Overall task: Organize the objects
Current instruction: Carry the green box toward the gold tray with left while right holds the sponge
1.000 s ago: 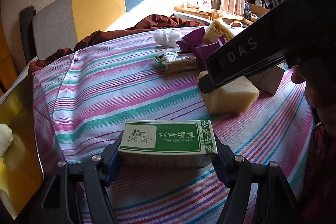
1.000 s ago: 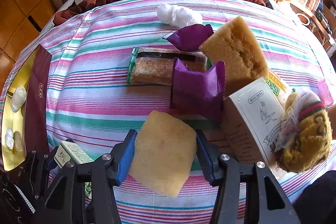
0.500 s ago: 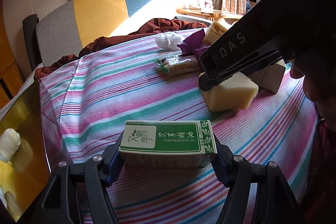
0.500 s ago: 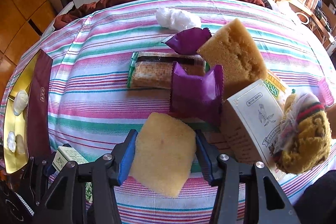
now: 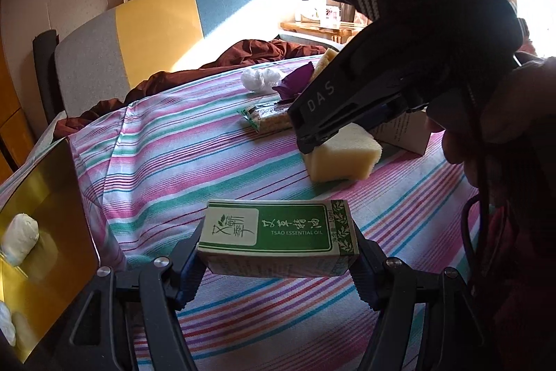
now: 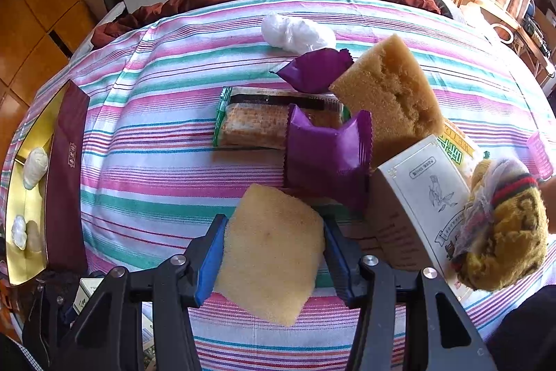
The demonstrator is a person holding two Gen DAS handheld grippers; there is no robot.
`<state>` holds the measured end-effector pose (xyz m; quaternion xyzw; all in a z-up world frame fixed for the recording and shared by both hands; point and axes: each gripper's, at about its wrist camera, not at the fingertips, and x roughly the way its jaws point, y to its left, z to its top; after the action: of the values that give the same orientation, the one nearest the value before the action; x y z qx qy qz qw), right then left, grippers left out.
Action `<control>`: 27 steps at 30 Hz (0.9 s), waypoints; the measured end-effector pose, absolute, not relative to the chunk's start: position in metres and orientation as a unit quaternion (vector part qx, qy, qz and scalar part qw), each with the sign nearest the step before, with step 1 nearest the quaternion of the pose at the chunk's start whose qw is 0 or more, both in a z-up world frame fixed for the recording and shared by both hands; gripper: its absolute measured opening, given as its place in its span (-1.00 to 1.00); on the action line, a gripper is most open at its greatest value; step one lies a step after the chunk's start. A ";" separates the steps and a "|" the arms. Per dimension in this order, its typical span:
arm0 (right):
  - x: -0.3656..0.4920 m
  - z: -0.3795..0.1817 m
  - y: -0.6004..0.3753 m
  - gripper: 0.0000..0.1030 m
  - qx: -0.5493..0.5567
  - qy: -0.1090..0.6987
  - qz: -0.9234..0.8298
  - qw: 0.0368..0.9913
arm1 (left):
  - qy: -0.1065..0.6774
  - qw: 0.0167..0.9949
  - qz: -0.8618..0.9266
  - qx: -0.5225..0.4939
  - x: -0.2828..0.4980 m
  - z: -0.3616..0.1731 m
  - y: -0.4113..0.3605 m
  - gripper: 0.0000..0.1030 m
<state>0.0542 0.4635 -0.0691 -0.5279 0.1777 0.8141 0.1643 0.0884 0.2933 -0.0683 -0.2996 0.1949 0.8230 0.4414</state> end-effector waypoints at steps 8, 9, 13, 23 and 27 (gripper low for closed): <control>0.051 -0.070 0.459 0.04 -0.531 0.164 0.814 0.167 | 0.163 0.442 0.834 -0.286 0.087 -0.040 0.274 0.39; 0.051 -0.069 0.457 0.04 -0.531 0.159 0.816 0.166 | 0.159 0.441 0.836 -0.285 0.085 -0.037 0.272 0.39; 0.050 -0.067 0.451 0.04 -0.527 0.147 0.822 0.156 | 0.149 0.431 0.843 -0.286 0.080 -0.030 0.260 0.39; 0.048 -0.067 0.443 0.04 -0.531 0.128 0.824 0.150 | 0.107 0.361 0.871 -0.314 0.049 -0.003 0.224 0.39; 0.047 -0.067 0.439 0.04 -0.532 0.118 0.826 0.147 | 0.086 0.323 0.881 -0.334 0.030 0.006 0.201 0.39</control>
<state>0.0465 0.4390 -0.0672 -0.5321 0.1176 0.8255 0.1468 0.0301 0.2007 0.0060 -0.3336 0.0859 0.8813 0.3234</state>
